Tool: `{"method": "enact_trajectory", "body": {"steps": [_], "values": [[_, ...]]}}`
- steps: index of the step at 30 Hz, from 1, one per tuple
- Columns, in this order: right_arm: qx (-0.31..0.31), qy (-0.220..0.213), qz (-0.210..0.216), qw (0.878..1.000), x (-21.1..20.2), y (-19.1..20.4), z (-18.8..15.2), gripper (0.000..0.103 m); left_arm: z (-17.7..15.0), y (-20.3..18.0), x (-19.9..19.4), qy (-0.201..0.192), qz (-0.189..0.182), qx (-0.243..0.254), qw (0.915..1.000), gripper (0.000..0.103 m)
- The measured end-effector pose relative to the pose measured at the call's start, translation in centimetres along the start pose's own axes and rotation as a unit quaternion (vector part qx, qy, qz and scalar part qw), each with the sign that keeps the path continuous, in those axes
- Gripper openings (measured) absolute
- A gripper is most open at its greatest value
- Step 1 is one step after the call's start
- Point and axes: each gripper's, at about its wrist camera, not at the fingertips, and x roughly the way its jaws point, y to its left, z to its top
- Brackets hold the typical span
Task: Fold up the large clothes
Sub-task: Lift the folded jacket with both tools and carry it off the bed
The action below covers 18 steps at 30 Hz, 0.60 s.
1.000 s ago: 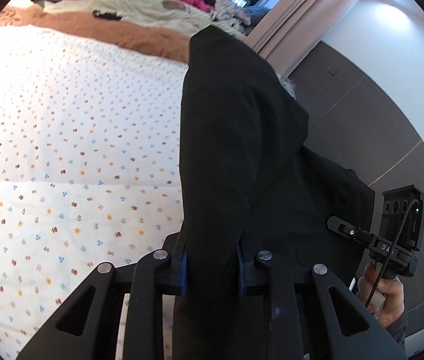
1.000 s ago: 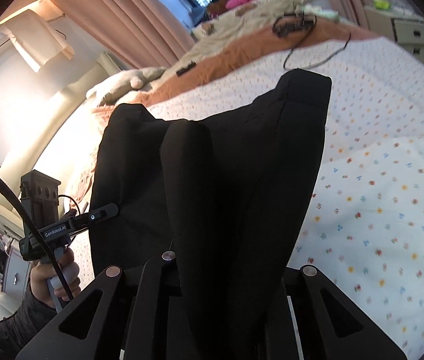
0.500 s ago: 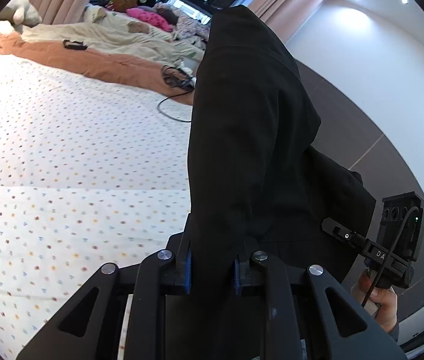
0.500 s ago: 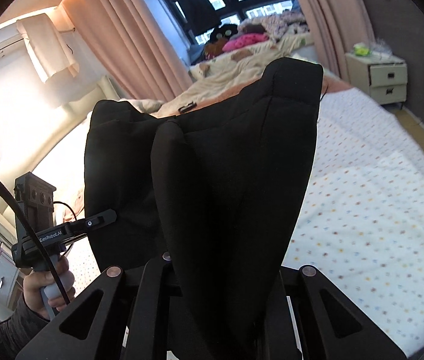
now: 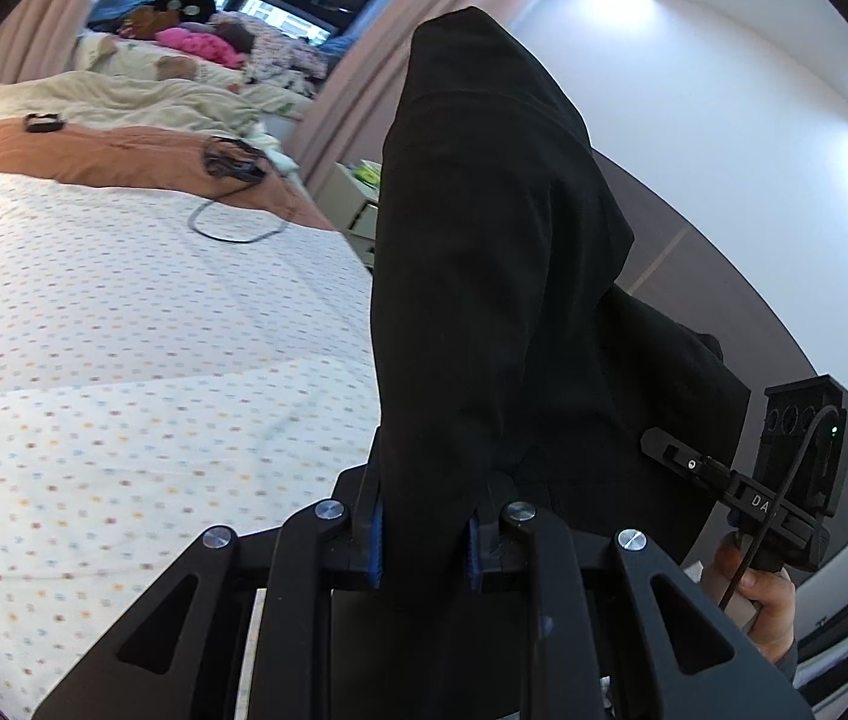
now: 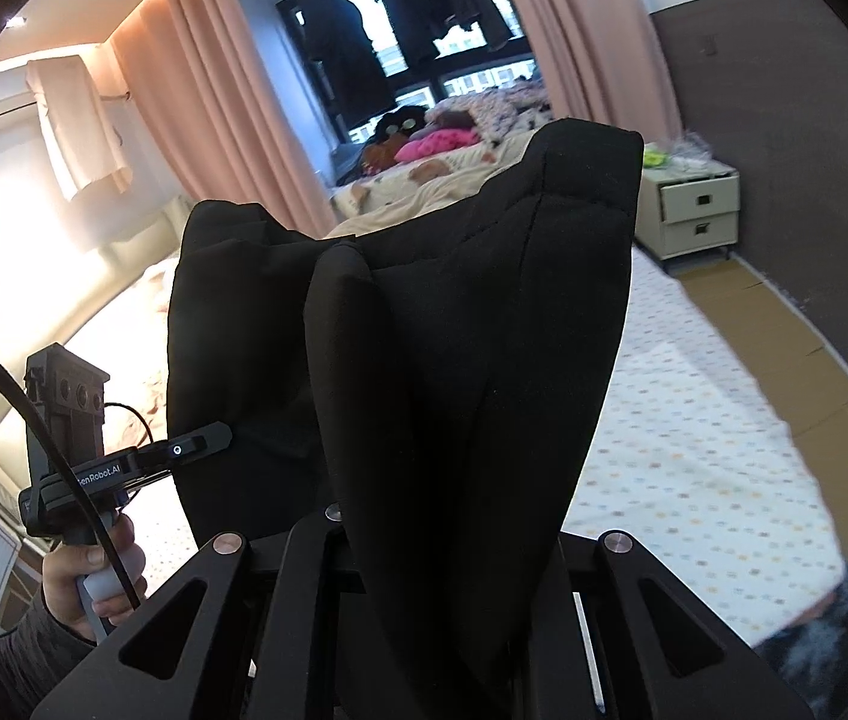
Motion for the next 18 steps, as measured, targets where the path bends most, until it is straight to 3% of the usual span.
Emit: {"method": "enact_trajectory", "body": {"steps": [5,15,18], "values": [[0.007,-0.016,-0.027,0.999,-5.0,-1.3,-1.6,0.010,-0.5,-3.8,2.9,0.015,-0.026,0.012,0.9995,0.020],[0.014,-0.019,-0.090,0.996,-8.7,-1.4,-2.4,0.010,-1.5,-9.9,10.4,0.064,-0.075,0.021,0.9949,0.020],[0.016,-0.014,-0.108,0.994,-9.2,-0.9,-2.4,0.010,-1.3,-10.1,13.3,0.081,-0.094,0.015,0.9922,0.020]]}}
